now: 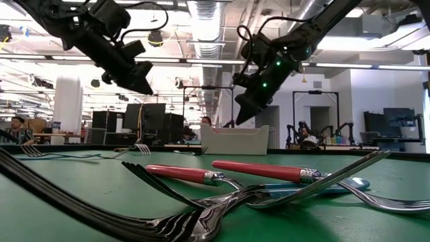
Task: Sort silverware by color (type)
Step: Put the pink fork into the white bin, then put the orange fork into the black bin
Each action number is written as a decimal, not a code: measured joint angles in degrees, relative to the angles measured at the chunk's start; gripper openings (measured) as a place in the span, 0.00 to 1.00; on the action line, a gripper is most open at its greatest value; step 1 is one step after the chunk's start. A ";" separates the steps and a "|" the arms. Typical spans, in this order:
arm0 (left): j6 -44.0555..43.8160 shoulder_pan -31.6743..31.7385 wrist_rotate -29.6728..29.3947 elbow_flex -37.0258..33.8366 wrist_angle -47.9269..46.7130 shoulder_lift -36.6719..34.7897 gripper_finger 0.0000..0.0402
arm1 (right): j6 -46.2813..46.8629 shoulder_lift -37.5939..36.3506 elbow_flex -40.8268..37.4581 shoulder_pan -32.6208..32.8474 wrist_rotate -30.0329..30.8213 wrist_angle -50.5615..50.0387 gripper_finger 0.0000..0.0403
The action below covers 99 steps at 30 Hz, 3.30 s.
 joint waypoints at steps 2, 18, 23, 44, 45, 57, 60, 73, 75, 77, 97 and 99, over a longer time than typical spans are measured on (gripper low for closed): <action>-1.51 1.44 0.56 0.00 -0.94 0.00 0.27 | 3.02 -1.15 0.00 0.29 3.05 -0.67 0.43; -52.56 8.37 5.75 1.81 -8.29 11.74 0.41 | 14.51 -10.95 0.02 8.39 1.30 -5.50 0.50; -58.41 7.85 6.93 1.80 -8.23 16.96 0.42 | 14.98 -10.89 0.02 10.42 1.29 -5.57 0.48; -59.71 6.39 4.48 1.86 -6.07 27.30 0.41 | 12.84 -10.80 0.00 11.41 1.28 -8.40 0.45; -59.27 6.39 4.22 1.89 -5.76 27.64 0.41 | 12.86 -10.78 0.02 11.41 1.30 -8.84 0.44; -44.61 6.50 6.60 1.81 -4.61 28.03 0.02 | 16.55 -10.78 -5.76 11.66 1.26 -4.71 0.31; -38.21 6.06 11.85 1.79 -5.35 26.43 0.02 | 17.65 -10.74 -6.73 12.20 1.23 -3.12 0.28; -24.26 -14.86 8.24 1.70 -27.37 -2.87 0.01 | 18.02 -10.83 -6.73 14.47 1.11 5.95 0.28; -25.72 -18.41 9.46 1.76 -29.26 -6.21 0.00 | 18.04 -10.83 -6.73 14.47 0.88 7.72 0.28; -29.54 -21.55 13.58 1.79 -31.28 -8.95 0.00 | 18.48 -10.83 -6.73 14.80 0.88 8.41 0.28; -62.55 -80.35 -5.19 1.84 -44.21 -18.97 0.00 | 22.86 -10.87 -6.73 20.41 0.91 10.55 0.28; -61.73 -80.62 -3.69 1.81 -45.36 -18.56 0.00 | 23.87 -10.87 -6.73 21.26 1.04 10.84 0.28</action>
